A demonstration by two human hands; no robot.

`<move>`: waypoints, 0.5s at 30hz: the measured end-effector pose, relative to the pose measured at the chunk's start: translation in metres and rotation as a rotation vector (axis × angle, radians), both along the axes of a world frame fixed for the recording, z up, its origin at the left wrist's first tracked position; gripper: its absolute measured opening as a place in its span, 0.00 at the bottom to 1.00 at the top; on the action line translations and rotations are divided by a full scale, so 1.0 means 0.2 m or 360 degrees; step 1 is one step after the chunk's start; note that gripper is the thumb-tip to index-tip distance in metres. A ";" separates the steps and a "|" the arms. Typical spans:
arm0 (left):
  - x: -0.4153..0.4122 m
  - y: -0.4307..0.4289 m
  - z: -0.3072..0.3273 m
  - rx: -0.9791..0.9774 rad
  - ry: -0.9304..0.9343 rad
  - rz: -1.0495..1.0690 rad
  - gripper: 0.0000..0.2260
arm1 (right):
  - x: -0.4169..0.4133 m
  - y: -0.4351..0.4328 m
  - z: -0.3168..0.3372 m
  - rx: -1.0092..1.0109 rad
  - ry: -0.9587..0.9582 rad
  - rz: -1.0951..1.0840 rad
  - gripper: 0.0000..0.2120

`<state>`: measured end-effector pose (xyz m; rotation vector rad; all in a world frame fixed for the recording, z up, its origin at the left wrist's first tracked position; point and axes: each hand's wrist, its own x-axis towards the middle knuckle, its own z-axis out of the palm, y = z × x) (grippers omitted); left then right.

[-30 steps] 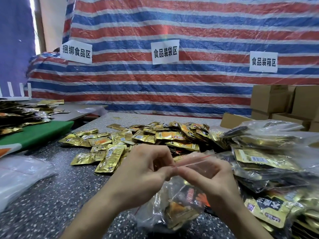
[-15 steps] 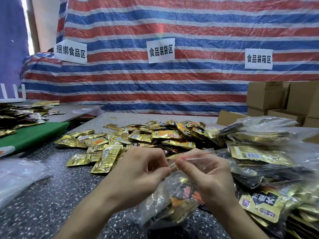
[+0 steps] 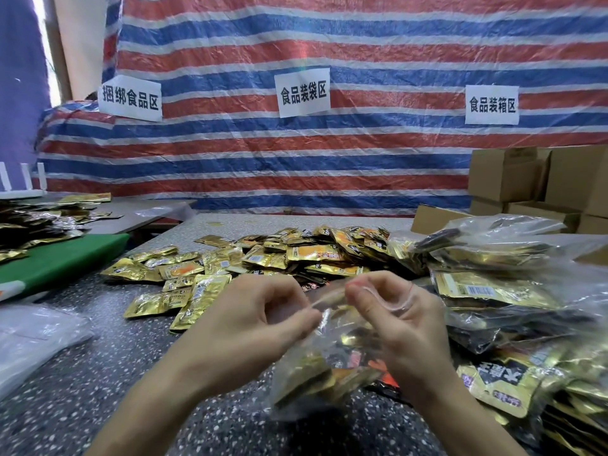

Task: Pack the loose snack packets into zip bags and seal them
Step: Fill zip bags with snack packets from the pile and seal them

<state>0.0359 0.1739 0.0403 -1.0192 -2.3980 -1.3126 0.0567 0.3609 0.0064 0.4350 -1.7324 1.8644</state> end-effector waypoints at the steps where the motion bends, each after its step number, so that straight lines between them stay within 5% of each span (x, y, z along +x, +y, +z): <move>1: 0.00 0.00 0.00 0.0035 0.0027 0.0011 0.08 | 0.00 0.01 0.00 -0.0013 -0.0008 -0.0037 0.04; 9: -0.01 -0.02 0.00 0.0204 0.0108 -0.0025 0.07 | 0.03 0.03 0.03 0.0287 0.0047 -0.0002 0.07; 15: -0.05 0.00 -0.03 0.0555 -0.0144 -0.0218 0.11 | 0.02 0.03 0.02 -0.0033 -0.0016 -0.0022 0.03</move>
